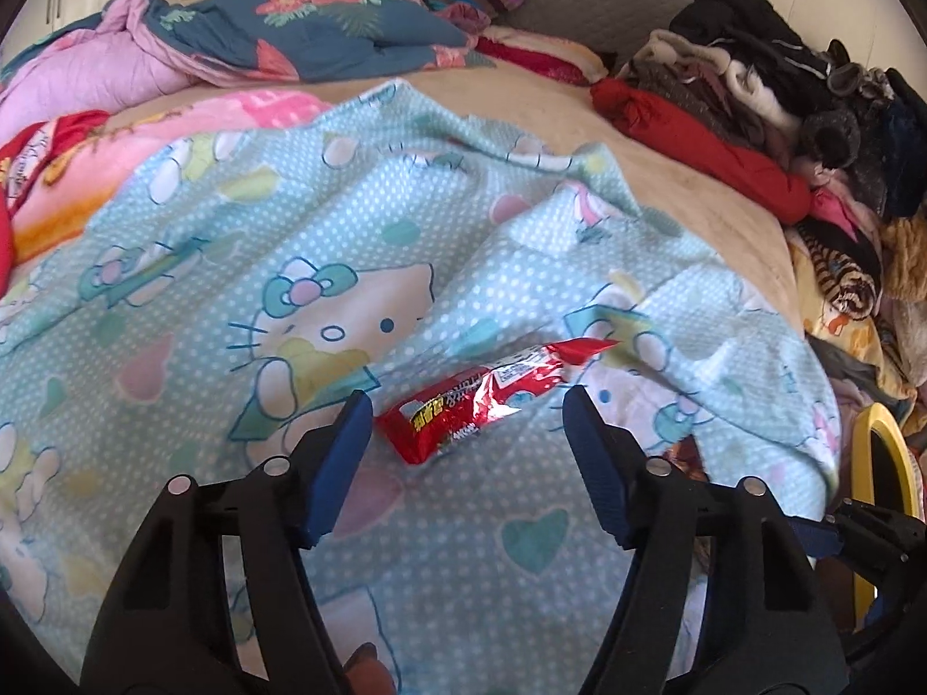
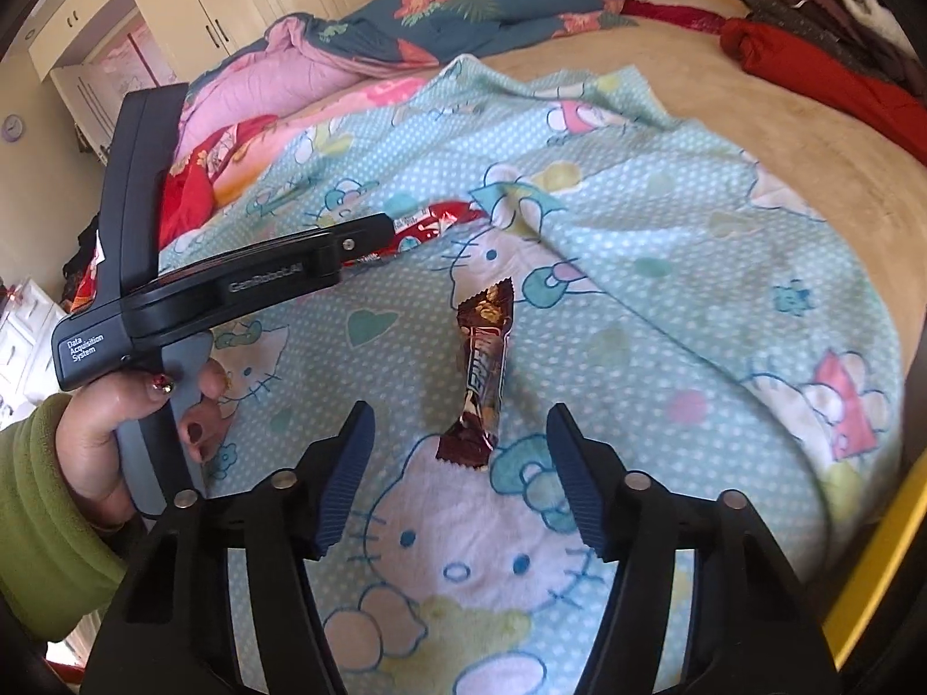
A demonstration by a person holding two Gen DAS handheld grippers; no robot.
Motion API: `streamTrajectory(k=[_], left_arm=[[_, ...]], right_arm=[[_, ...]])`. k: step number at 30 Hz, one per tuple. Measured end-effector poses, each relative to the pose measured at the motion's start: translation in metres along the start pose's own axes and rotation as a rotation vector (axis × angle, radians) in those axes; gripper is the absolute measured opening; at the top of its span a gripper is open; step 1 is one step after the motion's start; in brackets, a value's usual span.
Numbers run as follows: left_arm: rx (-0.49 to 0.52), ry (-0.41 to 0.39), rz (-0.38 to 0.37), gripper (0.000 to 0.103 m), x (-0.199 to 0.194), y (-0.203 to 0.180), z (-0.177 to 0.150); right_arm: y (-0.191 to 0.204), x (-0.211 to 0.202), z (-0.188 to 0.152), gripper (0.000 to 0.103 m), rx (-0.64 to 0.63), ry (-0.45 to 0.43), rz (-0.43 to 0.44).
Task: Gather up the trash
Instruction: 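Grasp the red candy wrapper with the left tool while the right tool grasps the brown chocolate bar, then carry the red wrapper and chocolate bar in both tools over the bin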
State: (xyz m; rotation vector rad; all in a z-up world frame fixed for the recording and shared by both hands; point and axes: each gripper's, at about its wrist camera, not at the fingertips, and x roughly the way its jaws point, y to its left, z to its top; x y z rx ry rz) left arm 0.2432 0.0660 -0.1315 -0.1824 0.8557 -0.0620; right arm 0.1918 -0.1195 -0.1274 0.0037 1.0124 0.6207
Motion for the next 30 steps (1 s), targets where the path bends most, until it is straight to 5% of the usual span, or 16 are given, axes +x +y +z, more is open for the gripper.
streamTrajectory(k=[5, 7, 10, 18, 21, 30], left_arm=[[0.016, 0.052, 0.004, 0.06, 0.022, -0.001, 0.001], [0.022, 0.058, 0.012, 0.06, 0.026, -0.002, 0.001], [0.025, 0.056, 0.021, 0.057, 0.028, -0.004, 0.002], [-0.034, 0.044, 0.035, 0.016, 0.024, 0.008, 0.004], [-0.04, 0.034, 0.03, 0.009, 0.018, 0.008, 0.003], [-0.002, 0.002, -0.035, 0.009, -0.01, -0.02, -0.006]], right_arm=[[-0.005, 0.019, 0.004, 0.041, 0.02, 0.037, 0.0], [-0.006, 0.021, 0.005, 0.02, 0.017, 0.045, -0.009], [-0.008, 0.017, 0.003, 0.02, 0.019, 0.041, -0.006], [-0.004, -0.009, -0.01, 0.02, 0.034, -0.003, 0.021], [-0.004, -0.022, -0.018, 0.02, 0.04, -0.018, 0.013], [-0.018, -0.059, -0.019, 0.02, 0.081, -0.098, -0.01]])
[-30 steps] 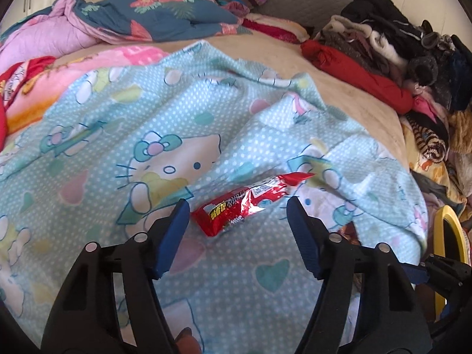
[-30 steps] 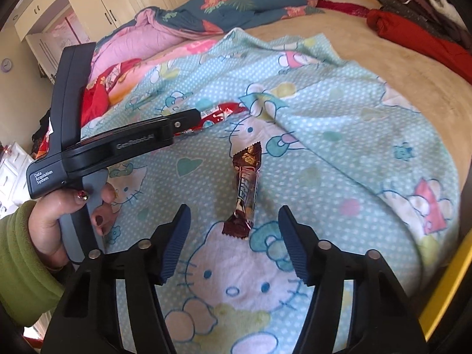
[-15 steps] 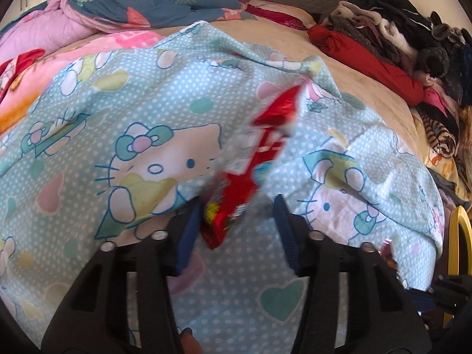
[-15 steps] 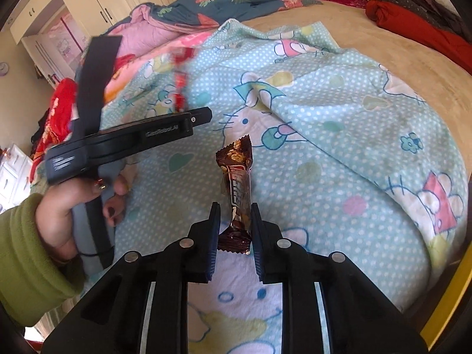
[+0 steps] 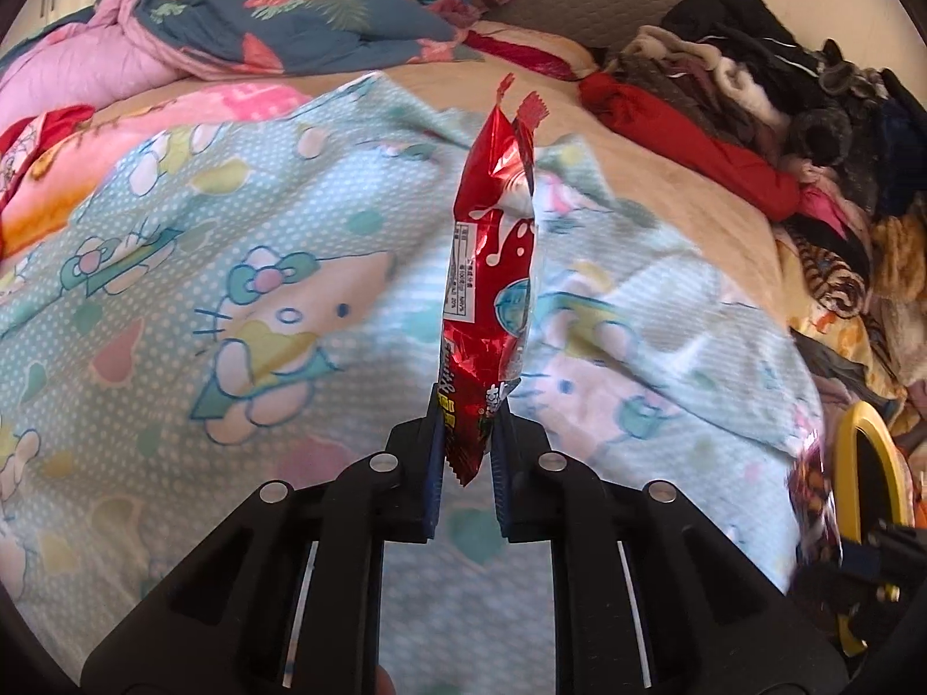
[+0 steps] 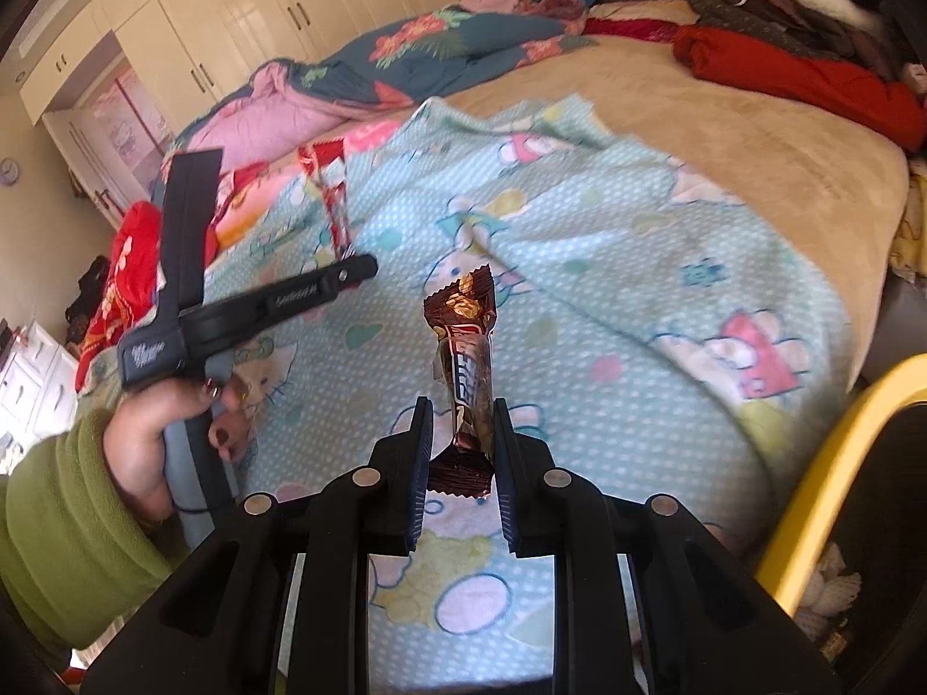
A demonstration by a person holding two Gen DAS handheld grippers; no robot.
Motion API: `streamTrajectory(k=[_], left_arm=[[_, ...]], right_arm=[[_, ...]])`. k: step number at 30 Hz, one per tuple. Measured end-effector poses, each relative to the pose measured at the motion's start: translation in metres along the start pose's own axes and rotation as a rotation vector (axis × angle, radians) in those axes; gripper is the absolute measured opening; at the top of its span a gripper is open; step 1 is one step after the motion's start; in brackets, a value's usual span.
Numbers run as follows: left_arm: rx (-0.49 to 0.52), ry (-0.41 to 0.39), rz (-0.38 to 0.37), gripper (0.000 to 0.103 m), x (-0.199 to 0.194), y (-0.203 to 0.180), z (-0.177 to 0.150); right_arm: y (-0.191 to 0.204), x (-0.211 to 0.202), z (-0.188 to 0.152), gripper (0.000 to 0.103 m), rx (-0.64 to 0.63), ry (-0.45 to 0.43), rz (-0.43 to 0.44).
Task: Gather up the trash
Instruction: 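Carry the red wrapper and chocolate bar in both tools over the bin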
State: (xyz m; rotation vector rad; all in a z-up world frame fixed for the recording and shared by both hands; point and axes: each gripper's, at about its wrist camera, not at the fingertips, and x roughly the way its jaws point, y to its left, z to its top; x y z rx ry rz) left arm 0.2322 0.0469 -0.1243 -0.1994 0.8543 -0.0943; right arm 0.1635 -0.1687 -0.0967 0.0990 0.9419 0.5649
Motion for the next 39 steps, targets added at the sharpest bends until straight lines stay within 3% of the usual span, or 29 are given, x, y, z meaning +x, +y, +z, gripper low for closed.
streamTrajectory(k=[20, 39], left_arm=[[0.159, -0.07, -0.144, 0.009, -0.049, -0.113, -0.001], [0.355, -0.038, -0.294, 0.009, -0.073, -0.216, -0.038]], right_arm=[[-0.054, -0.087, -0.022, 0.02, 0.115, -0.145, -0.084], [-0.123, -0.164, -0.062, 0.02, 0.278, -0.272, -0.192]])
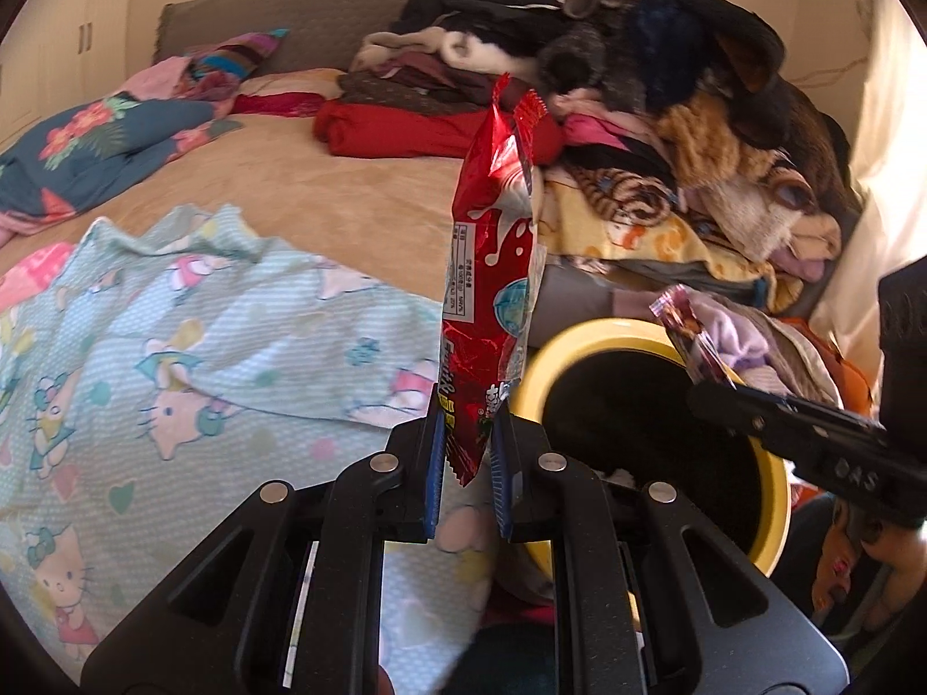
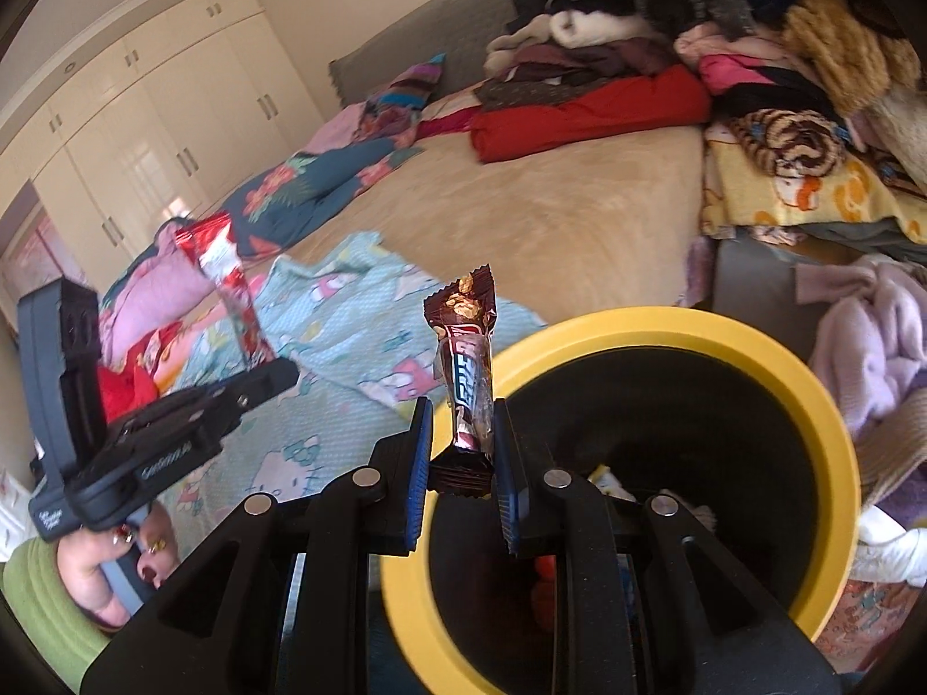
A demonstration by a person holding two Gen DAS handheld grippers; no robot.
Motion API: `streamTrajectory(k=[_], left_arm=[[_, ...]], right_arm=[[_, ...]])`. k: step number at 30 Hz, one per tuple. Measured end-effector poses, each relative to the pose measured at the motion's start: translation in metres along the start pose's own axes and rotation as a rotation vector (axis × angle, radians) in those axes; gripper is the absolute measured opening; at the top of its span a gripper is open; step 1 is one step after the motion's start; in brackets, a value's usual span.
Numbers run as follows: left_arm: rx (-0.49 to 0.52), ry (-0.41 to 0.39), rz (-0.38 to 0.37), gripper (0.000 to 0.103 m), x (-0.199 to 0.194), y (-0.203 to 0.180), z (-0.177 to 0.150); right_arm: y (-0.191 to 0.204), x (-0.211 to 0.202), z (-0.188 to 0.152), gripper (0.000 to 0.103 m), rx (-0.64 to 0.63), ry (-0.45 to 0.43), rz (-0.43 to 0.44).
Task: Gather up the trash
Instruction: 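Carry the red wrapper and chocolate bar in both tools over the bin, then open both tools to drop the wrapper and chocolate bar into the bin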
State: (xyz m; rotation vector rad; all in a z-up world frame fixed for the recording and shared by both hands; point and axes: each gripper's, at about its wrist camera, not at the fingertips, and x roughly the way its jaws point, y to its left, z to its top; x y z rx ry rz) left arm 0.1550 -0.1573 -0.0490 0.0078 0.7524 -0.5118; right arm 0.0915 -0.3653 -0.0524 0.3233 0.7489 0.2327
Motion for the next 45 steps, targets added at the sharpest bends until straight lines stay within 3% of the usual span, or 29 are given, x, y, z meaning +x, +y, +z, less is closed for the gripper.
streamTrajectory(k=[17, 31, 39, 41, 45], left_arm=[[0.141, 0.08, -0.095, 0.009, 0.012, -0.071, -0.019], [0.261, 0.188, -0.175, 0.009, 0.032, -0.118, -0.039], [0.272, 0.277, -0.229, 0.009, 0.05, -0.128, -0.049], [0.268, 0.284, -0.228, 0.01, 0.052, -0.128, -0.05], [0.254, 0.298, -0.224, 0.012, 0.058, -0.129, -0.051]], right_arm=[[-0.067, -0.029, 0.003, 0.02, 0.137, -0.058, -0.076], [-0.093, -0.037, -0.002, 0.02, 0.2, -0.06, -0.112], [-0.1, -0.034, -0.005, 0.022, 0.224, -0.039, -0.104], [-0.102, -0.035, -0.005, 0.024, 0.231, -0.041, -0.104], [-0.103, -0.04, -0.005, 0.04, 0.24, -0.057, -0.112]])
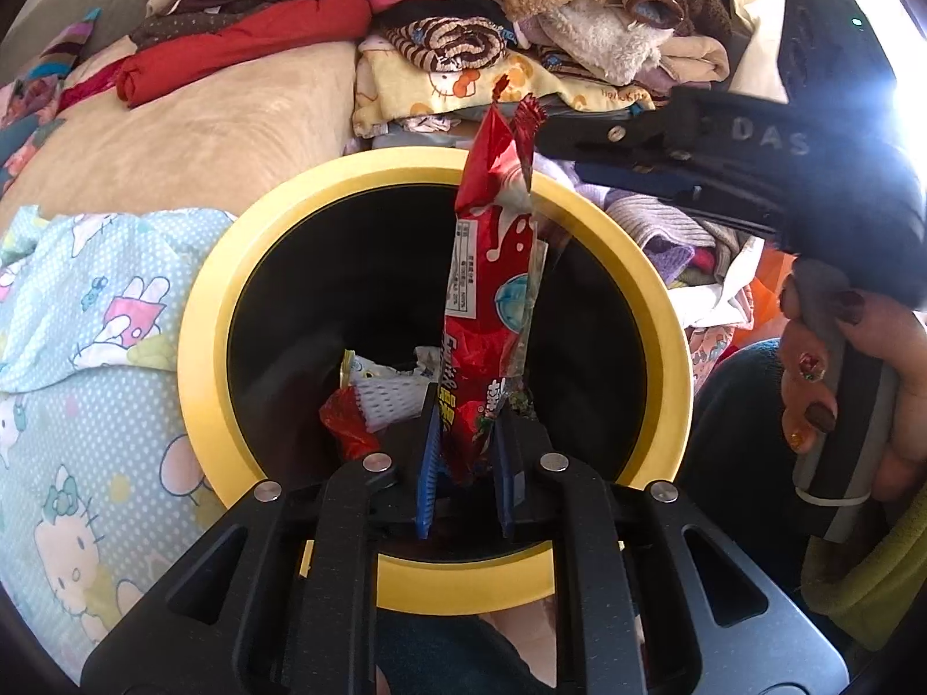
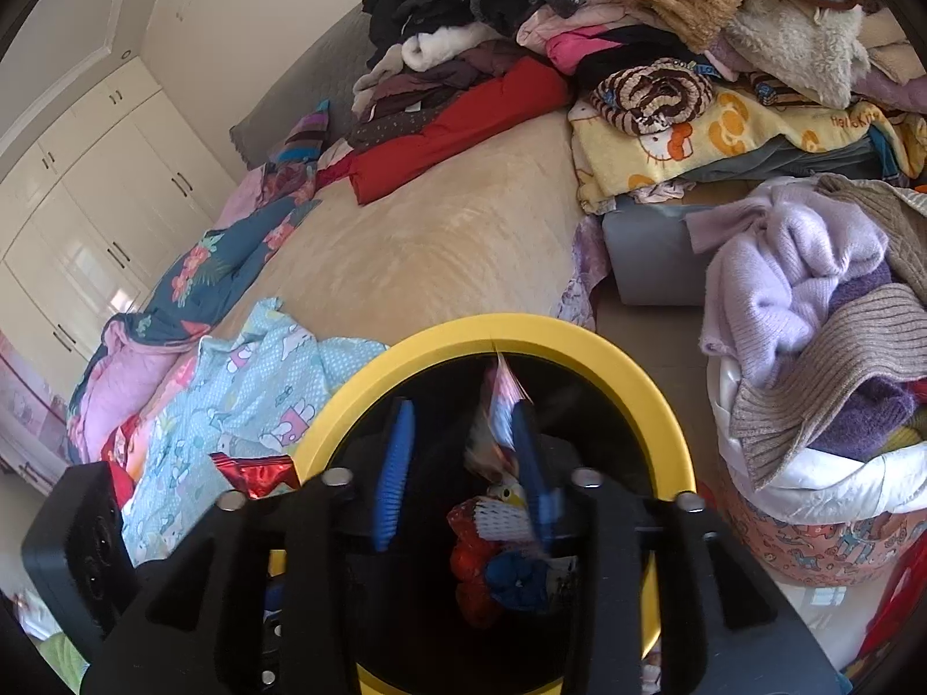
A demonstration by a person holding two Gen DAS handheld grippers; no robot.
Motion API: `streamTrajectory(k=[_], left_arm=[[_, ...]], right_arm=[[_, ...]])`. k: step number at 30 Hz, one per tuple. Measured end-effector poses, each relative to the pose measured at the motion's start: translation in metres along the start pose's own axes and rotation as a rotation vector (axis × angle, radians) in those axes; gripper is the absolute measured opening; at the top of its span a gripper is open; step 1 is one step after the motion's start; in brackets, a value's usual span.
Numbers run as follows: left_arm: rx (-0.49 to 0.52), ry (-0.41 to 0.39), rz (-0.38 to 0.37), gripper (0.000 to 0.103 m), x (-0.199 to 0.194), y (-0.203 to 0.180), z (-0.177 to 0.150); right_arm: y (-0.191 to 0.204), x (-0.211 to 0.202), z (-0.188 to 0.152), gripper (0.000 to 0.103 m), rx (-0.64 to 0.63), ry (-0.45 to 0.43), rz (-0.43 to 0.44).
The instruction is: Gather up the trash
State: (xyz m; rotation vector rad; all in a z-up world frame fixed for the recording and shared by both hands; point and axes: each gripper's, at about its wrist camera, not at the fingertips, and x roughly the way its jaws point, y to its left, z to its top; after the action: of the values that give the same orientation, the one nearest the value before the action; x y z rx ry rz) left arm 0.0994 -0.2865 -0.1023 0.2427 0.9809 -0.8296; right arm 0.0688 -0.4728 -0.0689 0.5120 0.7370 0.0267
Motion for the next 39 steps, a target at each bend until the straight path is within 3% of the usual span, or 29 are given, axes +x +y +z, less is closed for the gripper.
streamTrajectory(k=[8, 10, 12, 17, 20, 23, 25, 39], left_arm=[[-0.02, -0.02, 0.015, 0.04, -0.004, 0.003, 0.001], [-0.027, -0.029, 0.021, 0.048, -0.007, 0.003, 0.002], [-0.038, -0.043, 0.032, 0.062, -0.01, 0.005, 0.001], [-0.066, -0.077, 0.055, 0.083, -0.023, 0.009, -0.001], [-0.079, -0.101, 0.071, 0.092, -0.034, 0.013, -0.004], [-0.095, -0.123, 0.103, 0.092, -0.045, 0.019, -0.007], [-0.112, -0.139, 0.116, 0.092, -0.052, 0.024, -0.009], [-0.254, -0.315, 0.258, 0.092, -0.127, 0.065, -0.043]], right_arm=[[-0.005, -0.018, 0.002, 0.05, 0.009, -0.024, -0.005], [-0.006, -0.025, 0.001, 0.057, 0.003, -0.034, -0.012], [-0.006, -0.031, 0.001, 0.062, -0.001, -0.043, -0.011], [0.002, -0.044, -0.001, 0.069, -0.038, -0.057, -0.009], [0.008, -0.049, -0.002, 0.08, -0.055, -0.066, -0.015], [0.016, -0.055, -0.005, 0.082, -0.072, -0.077, -0.013], [0.021, -0.059, -0.006, 0.089, -0.086, -0.084, -0.012], [0.082, -0.081, -0.036, 0.097, -0.255, -0.163, 0.0]])
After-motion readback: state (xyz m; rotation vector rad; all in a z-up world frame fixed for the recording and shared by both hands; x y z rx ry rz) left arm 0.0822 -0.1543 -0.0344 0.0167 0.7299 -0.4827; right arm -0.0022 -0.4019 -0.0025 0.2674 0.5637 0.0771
